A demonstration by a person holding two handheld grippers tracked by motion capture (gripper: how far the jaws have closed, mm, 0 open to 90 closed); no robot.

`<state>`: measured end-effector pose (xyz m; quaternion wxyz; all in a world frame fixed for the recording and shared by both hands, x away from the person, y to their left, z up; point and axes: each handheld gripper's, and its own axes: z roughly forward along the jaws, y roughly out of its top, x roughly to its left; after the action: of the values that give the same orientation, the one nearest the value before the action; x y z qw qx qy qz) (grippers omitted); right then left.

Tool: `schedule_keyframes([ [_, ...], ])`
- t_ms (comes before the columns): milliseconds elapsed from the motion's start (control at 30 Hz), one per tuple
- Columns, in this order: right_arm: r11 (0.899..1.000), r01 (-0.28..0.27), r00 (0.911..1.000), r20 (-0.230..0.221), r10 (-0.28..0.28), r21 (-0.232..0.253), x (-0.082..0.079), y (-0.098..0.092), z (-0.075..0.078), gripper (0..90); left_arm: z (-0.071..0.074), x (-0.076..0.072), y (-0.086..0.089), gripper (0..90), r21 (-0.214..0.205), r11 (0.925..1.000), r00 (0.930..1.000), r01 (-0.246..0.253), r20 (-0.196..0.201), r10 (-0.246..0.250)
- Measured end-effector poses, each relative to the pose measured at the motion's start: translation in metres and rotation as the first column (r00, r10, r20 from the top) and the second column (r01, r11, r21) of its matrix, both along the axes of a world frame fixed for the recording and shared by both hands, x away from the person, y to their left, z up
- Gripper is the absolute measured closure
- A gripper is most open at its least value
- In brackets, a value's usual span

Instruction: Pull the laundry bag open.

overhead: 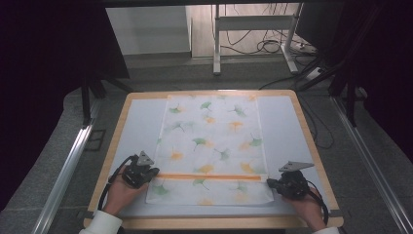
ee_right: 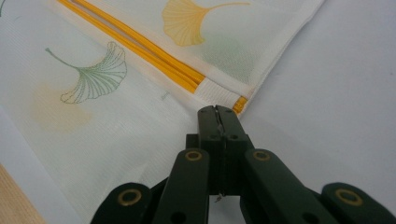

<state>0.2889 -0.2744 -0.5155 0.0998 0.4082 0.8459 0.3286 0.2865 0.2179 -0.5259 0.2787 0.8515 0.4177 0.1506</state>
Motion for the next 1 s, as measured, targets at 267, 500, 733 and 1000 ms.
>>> schedule_keyframes([
  [267,1.0,0.001,1.0,-0.001,-0.001,0.001,0.0001,0.0,0.0,89.4,0.0007,-0.002,0.0047,90.0,-0.006,0.9999,0.9999,-0.011,0.0,0.011],
  [500,1.0,-0.002,1.0,0.001,0.002,-0.002,0.0,0.0001,0.0001,89.4,-0.0004,-0.0018,0.0045,90.0,-0.02,0.9997,0.9999,-0.016,0.001,0.016],
  [733,1.0,-0.003,1.0,0.003,0.003,-0.001,-0.0002,-0.0001,0.0,89.4,-0.0006,-0.0029,0.0038,90.0,-0.027,0.9996,0.9999,-0.011,0.012,0.012],
  [1000,1.0,-0.012,0.9999,0.001,0.012,0.004,0.0008,-0.0009,0.0001,89.3,-0.0003,-0.0035,0.0049,89.9,-0.054,0.9985,0.9998,-0.014,0.014,0.015],
])
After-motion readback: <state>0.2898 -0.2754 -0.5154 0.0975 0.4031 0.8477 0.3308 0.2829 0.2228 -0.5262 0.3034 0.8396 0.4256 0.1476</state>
